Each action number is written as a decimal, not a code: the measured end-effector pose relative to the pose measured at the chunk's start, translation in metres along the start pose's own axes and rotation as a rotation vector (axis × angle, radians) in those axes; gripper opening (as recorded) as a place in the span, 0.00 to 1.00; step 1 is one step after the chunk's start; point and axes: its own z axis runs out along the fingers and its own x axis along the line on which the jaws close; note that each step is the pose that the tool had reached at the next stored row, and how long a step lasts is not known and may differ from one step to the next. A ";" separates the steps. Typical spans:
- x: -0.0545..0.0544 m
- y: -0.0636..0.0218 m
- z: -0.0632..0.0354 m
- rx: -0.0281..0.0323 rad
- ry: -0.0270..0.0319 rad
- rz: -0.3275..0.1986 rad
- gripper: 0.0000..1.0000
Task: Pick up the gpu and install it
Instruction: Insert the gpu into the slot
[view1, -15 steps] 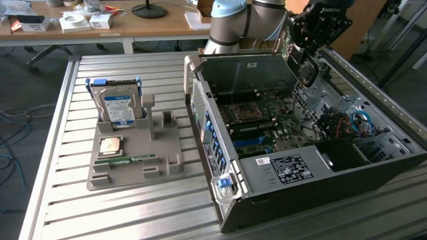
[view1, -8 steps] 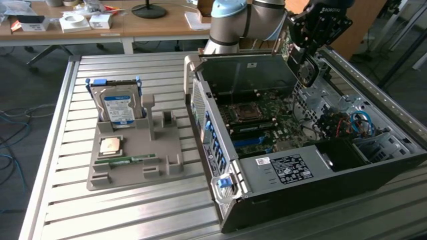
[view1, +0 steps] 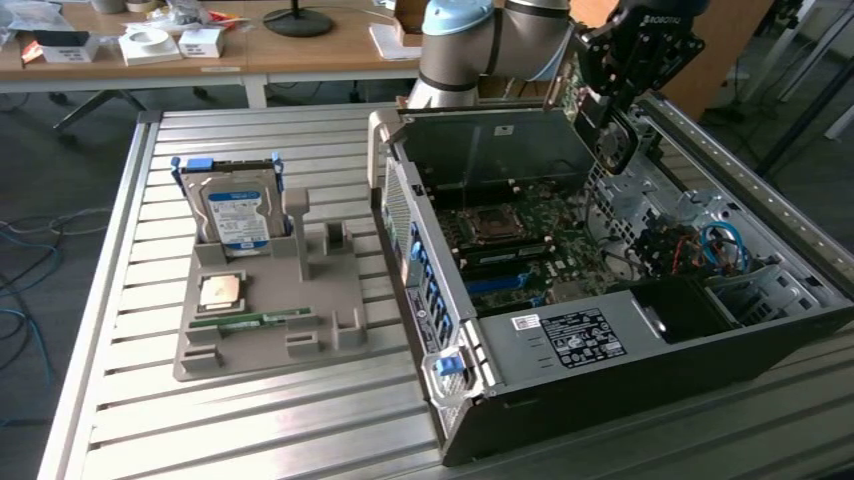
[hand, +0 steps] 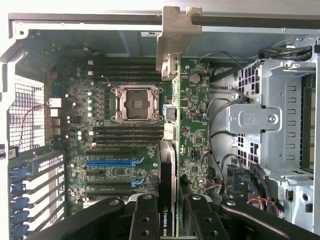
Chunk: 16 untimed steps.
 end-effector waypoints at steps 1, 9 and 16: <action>0.000 0.0000 0.0000 -0.0001 0.0003 -0.007 0.26; 0.000 0.0000 0.0001 -0.0032 0.0068 -0.140 0.26; 0.000 0.0000 0.0003 -0.0058 0.0129 -0.264 0.26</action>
